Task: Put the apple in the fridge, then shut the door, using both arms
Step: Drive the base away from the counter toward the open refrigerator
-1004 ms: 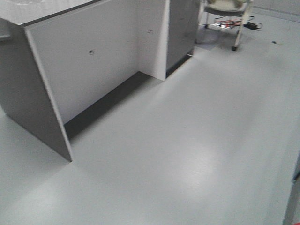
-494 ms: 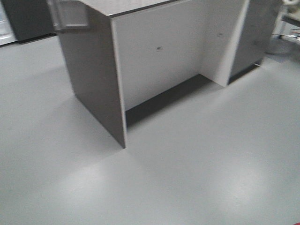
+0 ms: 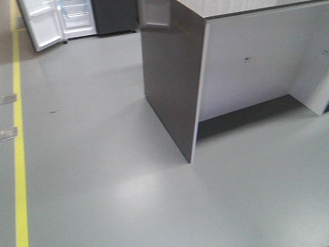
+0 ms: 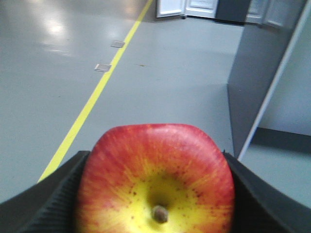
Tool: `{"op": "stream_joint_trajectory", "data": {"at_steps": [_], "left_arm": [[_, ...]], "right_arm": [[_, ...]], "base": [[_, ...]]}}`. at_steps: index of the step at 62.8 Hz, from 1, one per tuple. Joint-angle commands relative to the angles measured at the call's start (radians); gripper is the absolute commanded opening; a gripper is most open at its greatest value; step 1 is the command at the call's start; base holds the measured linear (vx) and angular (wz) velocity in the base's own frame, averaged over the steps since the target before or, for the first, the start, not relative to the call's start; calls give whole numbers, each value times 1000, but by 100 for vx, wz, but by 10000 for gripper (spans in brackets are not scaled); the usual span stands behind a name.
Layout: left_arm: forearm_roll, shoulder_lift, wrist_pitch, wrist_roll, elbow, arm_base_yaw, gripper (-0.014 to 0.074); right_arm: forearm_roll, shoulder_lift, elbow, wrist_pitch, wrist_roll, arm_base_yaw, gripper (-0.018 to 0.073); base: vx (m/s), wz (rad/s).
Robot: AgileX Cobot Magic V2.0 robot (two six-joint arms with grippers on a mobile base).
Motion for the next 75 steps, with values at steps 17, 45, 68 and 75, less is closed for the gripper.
{"op": "stream_joint_trajectory", "data": {"at_steps": [17,45,68,75], "left_arm": [[-2,10,-75,-3,21,0,-6],[-2,10,-75,-3,21,0,-6],[-2,10,-75,-3,21,0,-6],[-2,10,-75,-3,21,0,-6]], "right_arm": [[35,19,-22,-69,-3,-2,363],[35,19,-22,-69,-3,-2,363],[35,19,-22,-69,-3,-2,363],[35,19,-22,-69,-3,-2,363]], "base": [[5,36],[8,31],[12,32],[14,22]]}}
